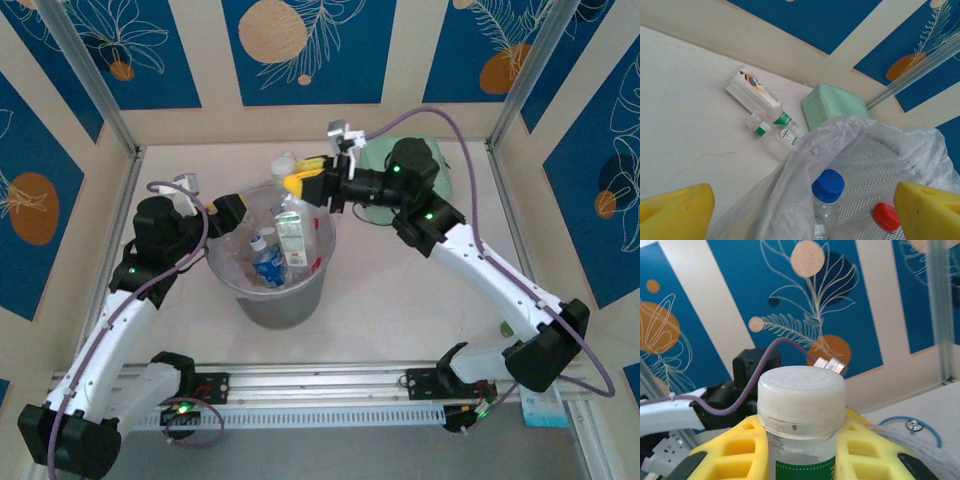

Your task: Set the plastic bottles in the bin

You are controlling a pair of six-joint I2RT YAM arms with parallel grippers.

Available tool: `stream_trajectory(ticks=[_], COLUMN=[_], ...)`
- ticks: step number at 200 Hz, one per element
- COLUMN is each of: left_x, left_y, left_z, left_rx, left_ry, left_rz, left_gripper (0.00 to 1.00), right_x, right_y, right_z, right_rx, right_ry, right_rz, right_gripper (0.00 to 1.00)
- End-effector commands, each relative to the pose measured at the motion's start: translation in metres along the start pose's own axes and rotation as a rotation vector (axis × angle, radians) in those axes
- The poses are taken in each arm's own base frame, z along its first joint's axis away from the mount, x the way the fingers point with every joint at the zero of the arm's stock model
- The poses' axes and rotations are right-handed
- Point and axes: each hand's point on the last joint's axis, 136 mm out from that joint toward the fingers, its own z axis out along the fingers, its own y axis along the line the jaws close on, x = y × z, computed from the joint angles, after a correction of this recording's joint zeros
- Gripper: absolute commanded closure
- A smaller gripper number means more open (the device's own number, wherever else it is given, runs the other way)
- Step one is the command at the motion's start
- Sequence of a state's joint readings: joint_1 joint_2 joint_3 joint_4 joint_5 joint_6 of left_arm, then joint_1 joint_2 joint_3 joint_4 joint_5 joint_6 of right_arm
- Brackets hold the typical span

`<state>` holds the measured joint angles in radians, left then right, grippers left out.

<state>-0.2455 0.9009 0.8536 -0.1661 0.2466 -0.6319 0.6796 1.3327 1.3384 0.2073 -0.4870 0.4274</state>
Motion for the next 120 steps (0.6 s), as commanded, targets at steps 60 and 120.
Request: stream_trajectory(ticks=[60, 120], left_x=[0.028, 0.026], left_y=[0.010, 0.009], left_z=[0.012, 0.013], left_rx=[-0.007, -0.007], left_ry=[0.079, 0.075], left_rz=[-0.057, -0.061], left_gripper=[0.09, 0.10], right_x=[0.018, 0.081], right_y=[0.032, 0.013], right_z=[0.031, 0.046], right_rx=[-0.141, -0.122], right_ry=[-0.034, 0.123], right_rz=[-0.071, -0.036], right_gripper=[1.00, 1.00])
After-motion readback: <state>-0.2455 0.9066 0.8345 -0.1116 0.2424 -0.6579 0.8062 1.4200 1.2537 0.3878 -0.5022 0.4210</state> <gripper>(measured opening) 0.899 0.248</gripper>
